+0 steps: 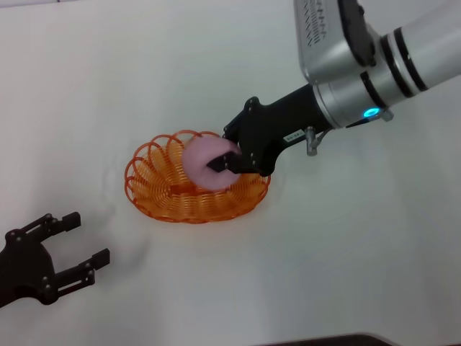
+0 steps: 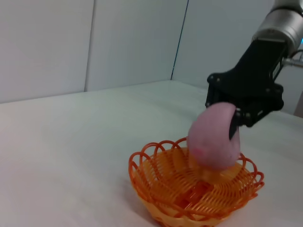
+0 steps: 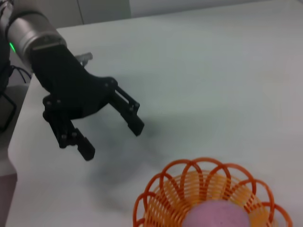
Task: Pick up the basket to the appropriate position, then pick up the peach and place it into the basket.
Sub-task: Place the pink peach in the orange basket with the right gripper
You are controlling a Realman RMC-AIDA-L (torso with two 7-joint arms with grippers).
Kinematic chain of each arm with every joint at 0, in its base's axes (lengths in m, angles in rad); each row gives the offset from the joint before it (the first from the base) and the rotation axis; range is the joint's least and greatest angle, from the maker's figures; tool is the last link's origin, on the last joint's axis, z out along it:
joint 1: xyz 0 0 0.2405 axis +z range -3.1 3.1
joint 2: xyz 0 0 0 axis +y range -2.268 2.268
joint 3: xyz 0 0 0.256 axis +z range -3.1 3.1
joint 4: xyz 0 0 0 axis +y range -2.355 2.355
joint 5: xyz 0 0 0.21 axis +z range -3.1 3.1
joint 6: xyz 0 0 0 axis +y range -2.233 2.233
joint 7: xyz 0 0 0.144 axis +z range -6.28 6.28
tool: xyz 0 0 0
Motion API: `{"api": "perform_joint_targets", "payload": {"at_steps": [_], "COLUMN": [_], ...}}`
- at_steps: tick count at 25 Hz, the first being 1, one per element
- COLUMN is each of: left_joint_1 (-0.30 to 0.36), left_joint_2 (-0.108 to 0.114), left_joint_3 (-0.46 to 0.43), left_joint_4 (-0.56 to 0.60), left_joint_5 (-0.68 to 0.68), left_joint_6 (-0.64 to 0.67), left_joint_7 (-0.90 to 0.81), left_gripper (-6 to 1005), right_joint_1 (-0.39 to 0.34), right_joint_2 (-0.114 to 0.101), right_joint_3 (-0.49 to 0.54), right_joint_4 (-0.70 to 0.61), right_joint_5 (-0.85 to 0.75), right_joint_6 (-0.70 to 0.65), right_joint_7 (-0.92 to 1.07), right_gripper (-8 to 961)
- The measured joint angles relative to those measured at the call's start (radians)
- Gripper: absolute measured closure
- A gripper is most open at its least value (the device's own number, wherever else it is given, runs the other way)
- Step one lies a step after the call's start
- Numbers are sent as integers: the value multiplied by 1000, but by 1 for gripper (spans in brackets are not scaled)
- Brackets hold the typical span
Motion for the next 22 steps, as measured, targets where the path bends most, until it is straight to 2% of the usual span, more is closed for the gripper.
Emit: {"api": "perform_joint_targets", "payload": {"at_steps": [19, 22], "left_joint_1": [0, 0], "left_joint_2": [0, 0], "left_joint_3": [-2, -3], "left_joint_4": [4, 8], "left_joint_5": [0, 0], "left_joint_6": [12, 12], "left_joint_7": [-1, -1], "left_gripper": [186, 186], "right_joint_1": [4, 4], "right_joint_2": [-6, -6], "right_joint_3": [-67, -65], "right_joint_4": [36, 42], "right_joint_5": [-7, -7], "right_joint_6": [65, 66], "right_joint_7": [-1, -2], "right_gripper": [714, 599]}}
